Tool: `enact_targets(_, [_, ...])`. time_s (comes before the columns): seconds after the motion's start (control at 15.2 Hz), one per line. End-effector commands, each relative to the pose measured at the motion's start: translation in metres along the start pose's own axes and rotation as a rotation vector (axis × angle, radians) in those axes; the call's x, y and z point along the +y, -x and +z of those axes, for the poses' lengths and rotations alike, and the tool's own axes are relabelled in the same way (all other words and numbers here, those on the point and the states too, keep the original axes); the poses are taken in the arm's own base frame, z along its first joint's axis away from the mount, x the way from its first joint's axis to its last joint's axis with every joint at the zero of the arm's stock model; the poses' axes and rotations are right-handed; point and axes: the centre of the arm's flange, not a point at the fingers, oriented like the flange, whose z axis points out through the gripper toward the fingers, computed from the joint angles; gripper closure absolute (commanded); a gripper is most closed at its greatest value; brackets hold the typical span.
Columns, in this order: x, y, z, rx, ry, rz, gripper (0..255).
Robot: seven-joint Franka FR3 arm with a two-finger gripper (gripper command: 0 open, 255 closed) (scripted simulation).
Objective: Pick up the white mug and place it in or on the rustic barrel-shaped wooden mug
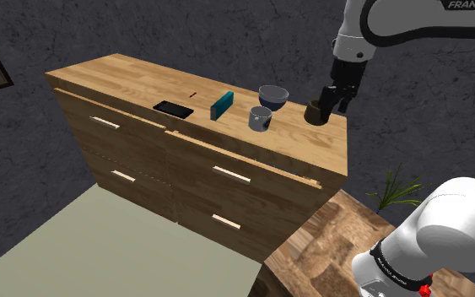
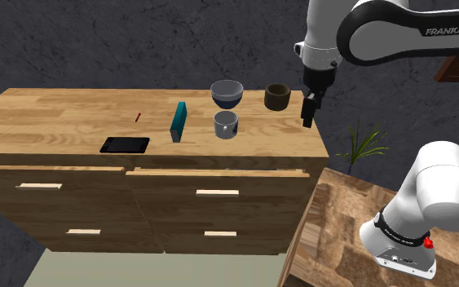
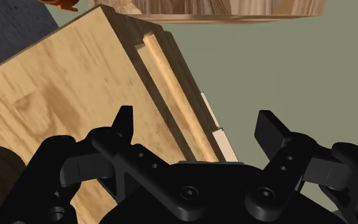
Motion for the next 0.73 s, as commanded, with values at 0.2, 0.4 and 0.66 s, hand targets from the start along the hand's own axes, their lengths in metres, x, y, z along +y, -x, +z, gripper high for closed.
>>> enact_targets(0.2, [0.021,-0.056,0.025,0.009,-0.018,-0.010,0])
enact_targets(0.4, [0.035,-0.090,0.040,0.014,-0.029,-0.016,0])
enact_targets(0.66, [0.053,-0.136,0.060,0.020,-0.044,-0.024,0])
